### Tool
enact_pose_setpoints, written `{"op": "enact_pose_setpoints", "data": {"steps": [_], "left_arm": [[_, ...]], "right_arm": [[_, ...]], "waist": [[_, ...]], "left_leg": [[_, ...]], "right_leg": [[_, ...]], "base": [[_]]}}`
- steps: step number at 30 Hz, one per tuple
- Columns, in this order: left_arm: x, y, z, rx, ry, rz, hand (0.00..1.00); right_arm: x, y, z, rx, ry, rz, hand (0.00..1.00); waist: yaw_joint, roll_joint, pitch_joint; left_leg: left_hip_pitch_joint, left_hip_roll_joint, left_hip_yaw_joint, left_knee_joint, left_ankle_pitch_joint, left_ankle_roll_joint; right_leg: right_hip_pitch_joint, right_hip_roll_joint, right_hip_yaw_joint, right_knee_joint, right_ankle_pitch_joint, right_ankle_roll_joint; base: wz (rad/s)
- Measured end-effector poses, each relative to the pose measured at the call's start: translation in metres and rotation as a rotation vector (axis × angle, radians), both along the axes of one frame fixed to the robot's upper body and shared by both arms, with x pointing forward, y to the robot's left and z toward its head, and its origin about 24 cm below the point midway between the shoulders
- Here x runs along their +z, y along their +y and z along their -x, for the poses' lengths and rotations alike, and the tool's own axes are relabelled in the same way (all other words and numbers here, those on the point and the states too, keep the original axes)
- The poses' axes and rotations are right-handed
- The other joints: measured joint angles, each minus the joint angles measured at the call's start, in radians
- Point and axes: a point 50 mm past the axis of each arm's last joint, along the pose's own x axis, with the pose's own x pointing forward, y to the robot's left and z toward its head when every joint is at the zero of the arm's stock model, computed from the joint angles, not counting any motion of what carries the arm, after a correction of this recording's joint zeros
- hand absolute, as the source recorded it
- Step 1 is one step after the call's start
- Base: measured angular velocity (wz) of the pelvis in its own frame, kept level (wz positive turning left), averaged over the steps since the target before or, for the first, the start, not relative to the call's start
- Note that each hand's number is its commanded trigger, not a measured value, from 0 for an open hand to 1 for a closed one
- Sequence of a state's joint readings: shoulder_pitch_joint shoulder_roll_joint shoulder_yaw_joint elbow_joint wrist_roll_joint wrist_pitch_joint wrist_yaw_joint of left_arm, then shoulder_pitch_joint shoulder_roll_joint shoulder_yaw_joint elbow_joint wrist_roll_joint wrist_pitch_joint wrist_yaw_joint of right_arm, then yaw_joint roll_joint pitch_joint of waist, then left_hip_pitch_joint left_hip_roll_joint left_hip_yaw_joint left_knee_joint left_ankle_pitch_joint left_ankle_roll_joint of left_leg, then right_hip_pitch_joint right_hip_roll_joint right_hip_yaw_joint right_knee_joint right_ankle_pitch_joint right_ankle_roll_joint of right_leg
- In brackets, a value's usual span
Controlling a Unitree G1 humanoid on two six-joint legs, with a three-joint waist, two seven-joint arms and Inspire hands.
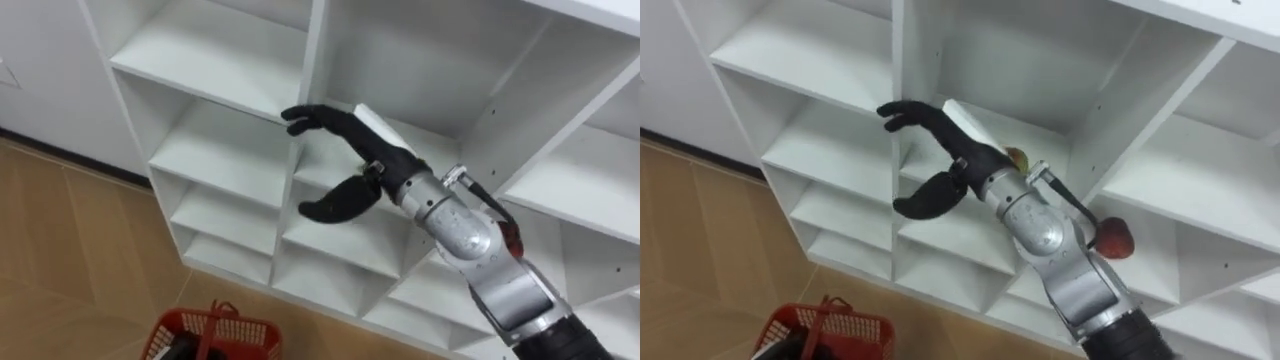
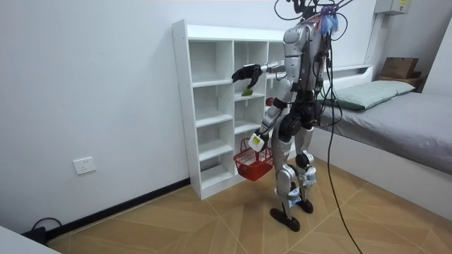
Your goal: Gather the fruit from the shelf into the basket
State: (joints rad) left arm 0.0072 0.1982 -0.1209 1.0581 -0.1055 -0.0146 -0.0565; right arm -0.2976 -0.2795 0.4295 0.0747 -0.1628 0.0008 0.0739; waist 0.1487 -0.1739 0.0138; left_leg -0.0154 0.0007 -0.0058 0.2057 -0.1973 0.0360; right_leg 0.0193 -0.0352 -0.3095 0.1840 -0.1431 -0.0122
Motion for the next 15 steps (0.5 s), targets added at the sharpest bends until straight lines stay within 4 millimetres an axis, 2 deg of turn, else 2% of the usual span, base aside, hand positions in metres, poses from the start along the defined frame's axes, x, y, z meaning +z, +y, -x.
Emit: {"op": "enact_pose_setpoints", "data": {"steps": [5,7,11,15], "left_arm": [[0.0,0.003,0.003,0.013,0.003,-0.002,1.0],[0.001,0.005,0.003,0.018,-0.005,-0.004,1.0],[0.004,0.007,0.005,0.005,-0.021,-0.019,1.0],[0.004,0.009,0.008,-0.035,-0.008,-0.032,1.0]], "right_arm": [[0.006,-0.013,-0.006,-0.1,-0.045,-0.03,0.0],[0.008,-0.019,-0.009,-0.148,-0.058,-0.047,0.0],[0.013,-0.039,-0.024,-0.281,-0.067,-0.126,0.0],[0.022,-0.056,-0.035,-0.4,-0.101,-0.191,0.0]], "waist": [[0.025,-0.008,0.0007],[0.028,-0.014,0.004],[0.031,-0.033,0.0068],[0.031,-0.034,0.007]], "left_leg": [[0.011,0.0,-0.005,-0.003,0.0,0.0],[0.012,0.0,-0.009,-0.001,0.0,0.0],[0.004,-0.009,-0.032,0.002,0.001,-0.001],[0.003,-0.015,-0.065,0.009,0.001,-0.001]], "right_leg": [[0.009,0.001,0.003,-0.001,0.0,0.0],[0.014,0.001,-0.003,-0.002,0.0,0.001],[0.018,0.0,-0.029,-0.003,0.0,0.001],[0.037,-0.003,-0.061,-0.014,-0.001,0.001]], "base": [[0.01],[0.09],[0.15],[0.23]]}}
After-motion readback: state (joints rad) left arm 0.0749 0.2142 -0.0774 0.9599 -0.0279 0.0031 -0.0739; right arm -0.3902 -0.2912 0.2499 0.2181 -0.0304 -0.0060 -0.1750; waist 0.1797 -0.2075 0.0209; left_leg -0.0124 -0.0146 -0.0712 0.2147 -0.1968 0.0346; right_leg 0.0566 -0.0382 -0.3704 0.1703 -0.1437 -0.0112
